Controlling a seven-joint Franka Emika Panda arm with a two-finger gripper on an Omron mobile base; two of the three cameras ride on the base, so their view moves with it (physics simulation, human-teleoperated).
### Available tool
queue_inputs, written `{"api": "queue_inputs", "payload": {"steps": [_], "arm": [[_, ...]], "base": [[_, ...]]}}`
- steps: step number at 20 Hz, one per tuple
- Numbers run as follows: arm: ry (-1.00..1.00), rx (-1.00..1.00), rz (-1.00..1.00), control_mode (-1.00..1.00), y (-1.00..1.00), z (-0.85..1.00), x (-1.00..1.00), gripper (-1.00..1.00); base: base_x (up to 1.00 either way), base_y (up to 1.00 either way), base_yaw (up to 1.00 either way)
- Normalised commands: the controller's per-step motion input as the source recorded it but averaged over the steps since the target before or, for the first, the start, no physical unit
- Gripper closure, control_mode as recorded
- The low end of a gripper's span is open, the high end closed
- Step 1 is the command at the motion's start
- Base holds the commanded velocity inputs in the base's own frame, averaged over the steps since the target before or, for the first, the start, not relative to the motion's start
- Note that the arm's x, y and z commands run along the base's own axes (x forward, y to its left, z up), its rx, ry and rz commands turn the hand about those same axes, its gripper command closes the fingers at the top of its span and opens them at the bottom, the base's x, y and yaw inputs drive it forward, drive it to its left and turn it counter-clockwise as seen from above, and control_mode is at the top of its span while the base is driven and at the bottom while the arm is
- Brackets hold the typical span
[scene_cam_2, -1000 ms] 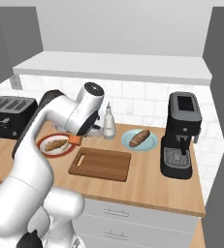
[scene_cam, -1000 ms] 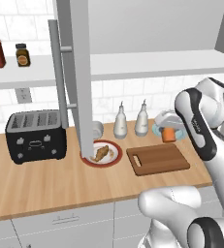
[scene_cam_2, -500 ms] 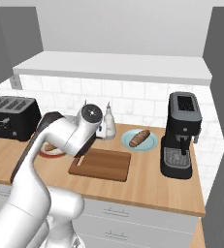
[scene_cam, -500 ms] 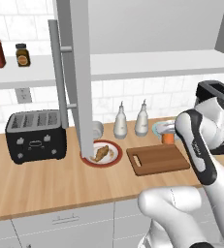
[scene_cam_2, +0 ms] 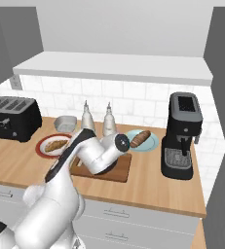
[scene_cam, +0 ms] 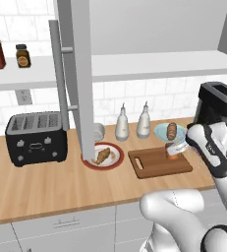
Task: From the different types of pastries on the counter, select a croissant and place it on the cutting board. Then retrieve a jar of jam from the cabinet and place it alongside the croissant on the cutting board.
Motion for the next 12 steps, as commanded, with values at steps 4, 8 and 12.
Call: {"api": "queue_inputs", "payload": {"steps": [4,8,12], "arm": [[-0.17,0.0,0.5,-1.0,-0.31,-0.42,0.37,1.0],[-0.09,0.0,0.35,-1.0,-0.08,-0.19,0.11,1.0],[0.03,0.0,0.0,-1.0,0.04,0.0,0.09,1.0]], "base": [[0.0,0.0,0.0],[0.0,0.0,0.0],[0.0,0.0,0.0]]}}
